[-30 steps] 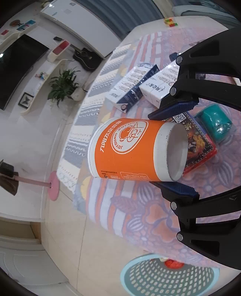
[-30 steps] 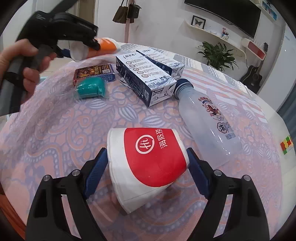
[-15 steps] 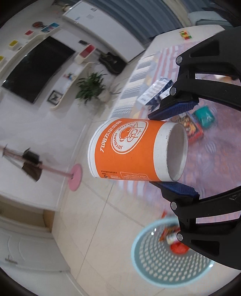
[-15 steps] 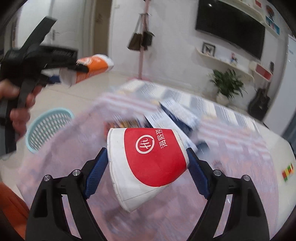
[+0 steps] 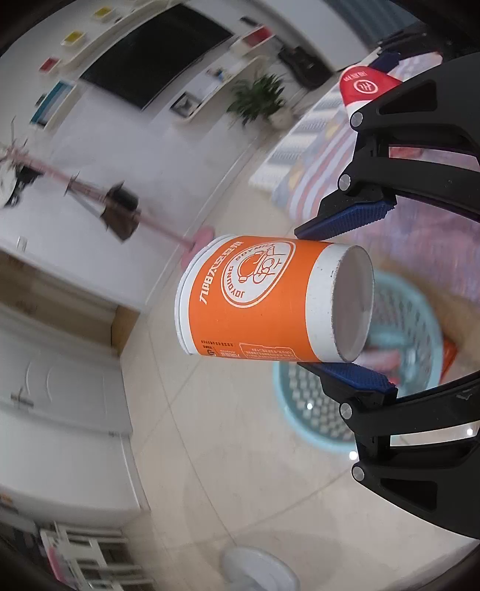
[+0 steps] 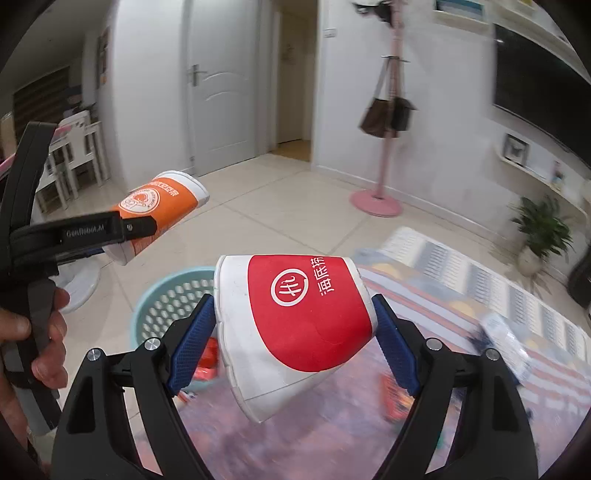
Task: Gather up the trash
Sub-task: 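Carry both cups over the blue basket and open both grippers to drop them, then return both grippers to the bed and reach for the card box and milk carton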
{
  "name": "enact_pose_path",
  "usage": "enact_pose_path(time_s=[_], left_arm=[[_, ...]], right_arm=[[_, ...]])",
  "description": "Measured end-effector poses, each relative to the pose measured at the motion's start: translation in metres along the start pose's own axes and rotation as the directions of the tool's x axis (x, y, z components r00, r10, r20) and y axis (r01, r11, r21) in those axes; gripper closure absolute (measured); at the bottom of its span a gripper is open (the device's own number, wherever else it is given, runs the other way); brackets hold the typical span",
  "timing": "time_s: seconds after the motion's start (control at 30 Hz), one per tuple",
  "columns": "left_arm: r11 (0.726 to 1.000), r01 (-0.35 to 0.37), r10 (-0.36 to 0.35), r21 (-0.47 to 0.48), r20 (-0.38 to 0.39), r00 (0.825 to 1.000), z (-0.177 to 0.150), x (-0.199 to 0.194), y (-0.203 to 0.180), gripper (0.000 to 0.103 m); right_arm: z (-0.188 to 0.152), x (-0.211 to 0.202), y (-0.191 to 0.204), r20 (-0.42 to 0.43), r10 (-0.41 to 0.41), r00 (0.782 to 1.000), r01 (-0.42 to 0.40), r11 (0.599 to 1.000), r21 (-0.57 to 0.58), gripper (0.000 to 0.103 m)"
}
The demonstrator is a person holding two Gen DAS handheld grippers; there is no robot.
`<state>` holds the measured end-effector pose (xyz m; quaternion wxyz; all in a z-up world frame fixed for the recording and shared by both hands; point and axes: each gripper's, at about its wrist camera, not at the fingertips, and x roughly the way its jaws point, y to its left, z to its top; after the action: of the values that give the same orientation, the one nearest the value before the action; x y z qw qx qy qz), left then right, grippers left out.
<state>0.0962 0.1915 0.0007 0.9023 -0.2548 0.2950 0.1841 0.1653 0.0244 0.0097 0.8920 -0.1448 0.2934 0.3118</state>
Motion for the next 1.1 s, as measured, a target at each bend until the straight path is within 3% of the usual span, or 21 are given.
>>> enact_pose_path(time_s=[0.23, 0.4, 0.83, 1.1], left_arm=[[0.99, -0.091, 0.091, -0.11, -0.007, 0.996, 0.0, 0.019, 0.076, 0.043], [0.979, -0.125, 0.118, -0.163, -0.05, 0.992, -0.009, 0.035, 0.11, 0.043], [0.966, -0.191, 0.162, -0.175, -0.168, 0.972, -0.033, 0.077, 0.141, 0.042], [0.964, -0.187, 0.158, -0.189, -0.157, 0.975, -0.034, 0.072, 0.143, 0.035]], right_arm=[[0.016, 0.071, 0.049, -0.086, 0.097, 0.992, -0.099, 0.995, -0.016, 0.024], [0.01, 0.111, 0.069, -0.147, 0.105, 0.984, -0.109, 0.994, -0.017, 0.023], [-0.025, 0.167, 0.089, -0.253, 0.114, 0.961, -0.121, 0.993, -0.009, 0.022], [-0.026, 0.171, 0.089, -0.269, 0.131, 0.954, -0.134, 0.991, 0.009, 0.022]])
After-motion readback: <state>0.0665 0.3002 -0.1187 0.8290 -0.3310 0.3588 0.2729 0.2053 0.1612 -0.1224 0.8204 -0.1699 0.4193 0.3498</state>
